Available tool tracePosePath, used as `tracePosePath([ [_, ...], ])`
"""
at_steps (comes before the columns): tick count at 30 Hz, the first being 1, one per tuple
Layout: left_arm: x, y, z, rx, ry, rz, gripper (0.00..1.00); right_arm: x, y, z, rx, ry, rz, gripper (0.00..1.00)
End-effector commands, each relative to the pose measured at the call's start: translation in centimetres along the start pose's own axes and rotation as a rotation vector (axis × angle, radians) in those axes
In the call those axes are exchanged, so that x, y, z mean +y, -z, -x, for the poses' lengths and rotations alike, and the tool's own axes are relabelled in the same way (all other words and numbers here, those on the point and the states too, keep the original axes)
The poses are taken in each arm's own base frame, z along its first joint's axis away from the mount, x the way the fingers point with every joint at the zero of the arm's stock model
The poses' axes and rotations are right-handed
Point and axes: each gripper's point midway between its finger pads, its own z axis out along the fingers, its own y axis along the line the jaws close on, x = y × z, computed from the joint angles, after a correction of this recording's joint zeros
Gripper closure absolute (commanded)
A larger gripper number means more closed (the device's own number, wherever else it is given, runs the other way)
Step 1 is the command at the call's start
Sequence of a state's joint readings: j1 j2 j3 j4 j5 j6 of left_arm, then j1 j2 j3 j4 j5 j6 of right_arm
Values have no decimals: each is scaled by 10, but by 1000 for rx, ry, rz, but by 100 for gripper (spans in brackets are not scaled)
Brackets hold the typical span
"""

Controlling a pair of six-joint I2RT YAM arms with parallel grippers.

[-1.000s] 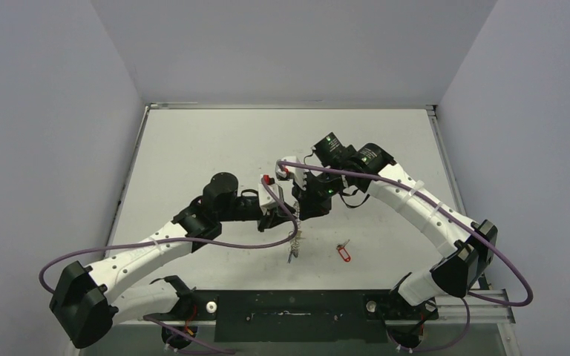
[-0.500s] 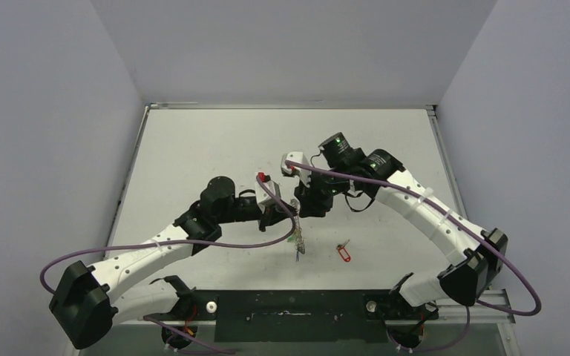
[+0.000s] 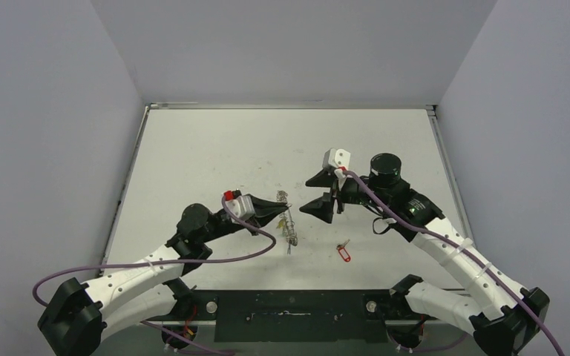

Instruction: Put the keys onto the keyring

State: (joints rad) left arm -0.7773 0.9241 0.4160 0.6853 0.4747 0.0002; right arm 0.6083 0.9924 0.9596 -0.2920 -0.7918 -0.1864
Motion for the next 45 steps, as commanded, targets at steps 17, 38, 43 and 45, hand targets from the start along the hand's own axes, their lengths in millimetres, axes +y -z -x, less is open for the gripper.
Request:
tracePosePath([
  [17,-8,3,103,-385,-157,-29,100,24,-22,59,-263,110,207,63],
  [38,-8,3,109,-397,-156,-31,100,37,-29,60,-247,124,289,96],
  [43,-8,5,111,-405,-158,-25,100,36,-28,52,-199,128,285,100],
  [45,-8,6,111,-403,-161,-20,99,35,-26,46,-164,140,273,100],
])
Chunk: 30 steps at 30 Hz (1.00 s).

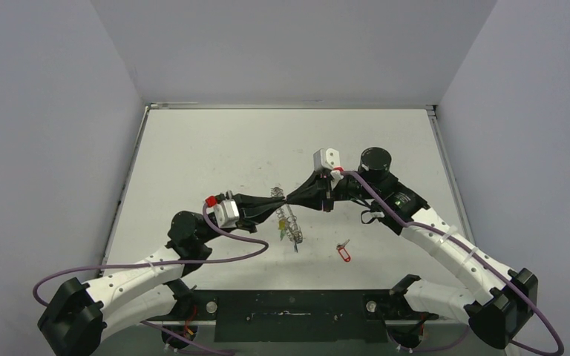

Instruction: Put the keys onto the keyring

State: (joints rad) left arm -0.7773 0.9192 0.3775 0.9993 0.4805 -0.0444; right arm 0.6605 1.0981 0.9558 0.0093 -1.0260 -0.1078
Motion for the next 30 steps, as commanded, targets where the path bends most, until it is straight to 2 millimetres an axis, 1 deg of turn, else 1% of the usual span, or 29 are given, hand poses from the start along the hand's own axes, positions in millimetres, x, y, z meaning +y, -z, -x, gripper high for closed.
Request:
tracePosePath([
  [1,1,-8,55,-151,-82,-8,87,4,2,7,35,75,21,100],
  [2,1,-7,54,-142,-84,-2,75,3,4,7,47,89,16,100],
  [3,2,-6,55,-137,-88,4,67,3,6,5,64,105,9,100],
  [6,5,-1,58,-112,-116,25,47,3,13,5,98,160,-5,100],
  [8,6,2,60,-98,-133,38,38,2,16,6,105,193,-16,100],
  [10,6,7,63,-86,-141,51,33,2,18,9,104,237,-21,100],
  [12,8,12,66,-81,-147,72,30,4,22,16,98,322,-19,100],
  [16,11,23,68,-68,-157,116,29,8,31,28,93,489,-25,100],
  [19,13,30,64,-42,-161,142,28,11,38,28,134,582,-5,100],
  [24,18,39,56,-8,-163,185,28,11,46,32,176,676,-5,100],
  [27,21,42,51,3,-159,208,27,10,47,37,178,706,-11,100],
  [30,22,44,48,10,-156,219,27,10,48,37,185,714,-4,100],
])
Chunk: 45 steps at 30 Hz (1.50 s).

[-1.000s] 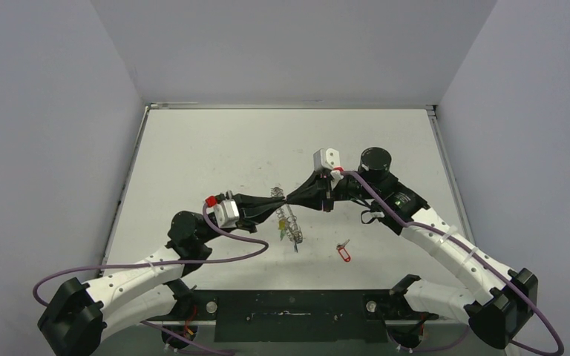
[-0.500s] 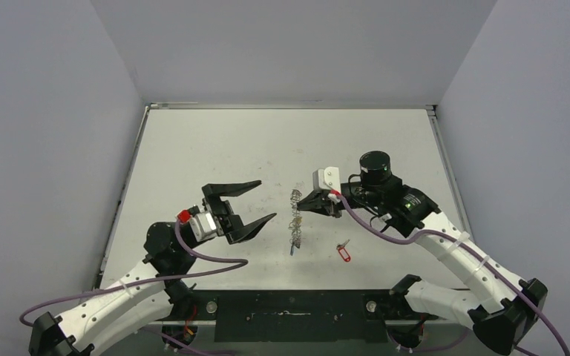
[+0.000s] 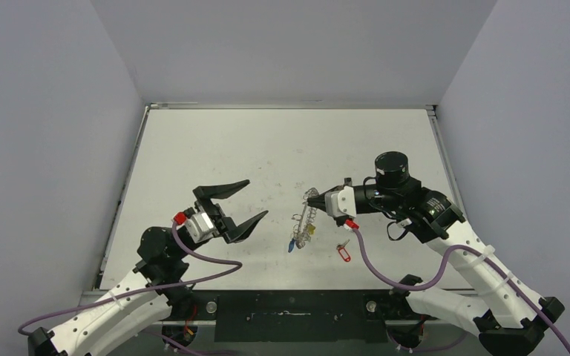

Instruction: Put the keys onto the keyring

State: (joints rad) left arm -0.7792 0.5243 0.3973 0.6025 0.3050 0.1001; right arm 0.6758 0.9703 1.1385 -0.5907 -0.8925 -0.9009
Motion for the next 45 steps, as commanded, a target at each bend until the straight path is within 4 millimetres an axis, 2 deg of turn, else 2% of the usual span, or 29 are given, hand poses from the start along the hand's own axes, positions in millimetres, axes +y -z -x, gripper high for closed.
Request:
tracePosePath([
  [1,7,4,-9,29,-8,44,27,-15,8,23,-33,140,-27,100],
  [11,8,14,-18,66,13,72,27,-18,8,22,-24,107,-47,100],
  [13,9,15,-20,72,26,83,27,-29,8,18,1,10,-108,100],
  [16,7,17,-27,101,50,80,27,-56,10,4,40,-236,-273,100],
  [22,-5,17,-50,187,117,34,28,-77,14,-41,54,-604,-472,100],
  [28,-41,10,-83,291,192,-158,35,-95,46,-91,119,-844,-775,100],
  [33,-81,-6,-119,375,235,-343,39,-91,70,-134,252,-1030,-968,100],
  [36,-104,-15,-140,417,246,-453,41,-83,77,-155,314,-1125,-1011,100],
  [38,-116,-19,-162,456,256,-510,42,-78,81,-167,350,-1177,-1033,100],
  [45,-144,-45,-208,510,248,-726,51,-64,95,-193,410,-1274,-1067,100],
])
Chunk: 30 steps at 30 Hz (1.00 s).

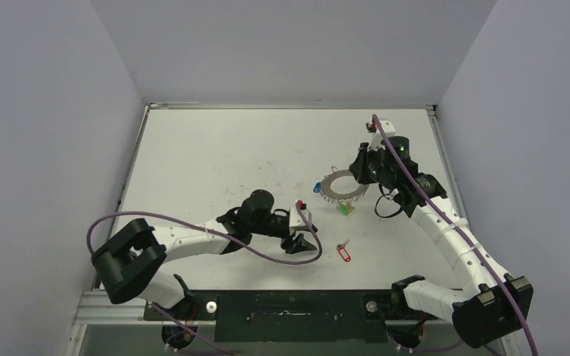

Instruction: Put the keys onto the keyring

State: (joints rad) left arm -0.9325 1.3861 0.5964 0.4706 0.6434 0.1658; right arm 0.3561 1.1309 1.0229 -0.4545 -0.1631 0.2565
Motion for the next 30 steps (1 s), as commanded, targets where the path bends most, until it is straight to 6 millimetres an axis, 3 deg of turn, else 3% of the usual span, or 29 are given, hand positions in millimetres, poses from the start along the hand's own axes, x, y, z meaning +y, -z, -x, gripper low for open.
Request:
tracePosePath([
  [1,0,-32,26,-55,-146,-173,52,-11,5,15,-46,-67,-45,100],
  [7,9,-70,9,6,-181,-303,60,-26,5,-5,46,-103,-102,100],
  [15,12,-103,-24,78,-241,-423,67,-28,8,-7,53,-93,-104,100],
  [20,16,-113,-41,128,-277,-469,68,-27,9,-10,60,-92,-98,100],
  [30,20,-114,-78,282,-292,-538,72,-25,8,-14,75,-92,-85,100],
])
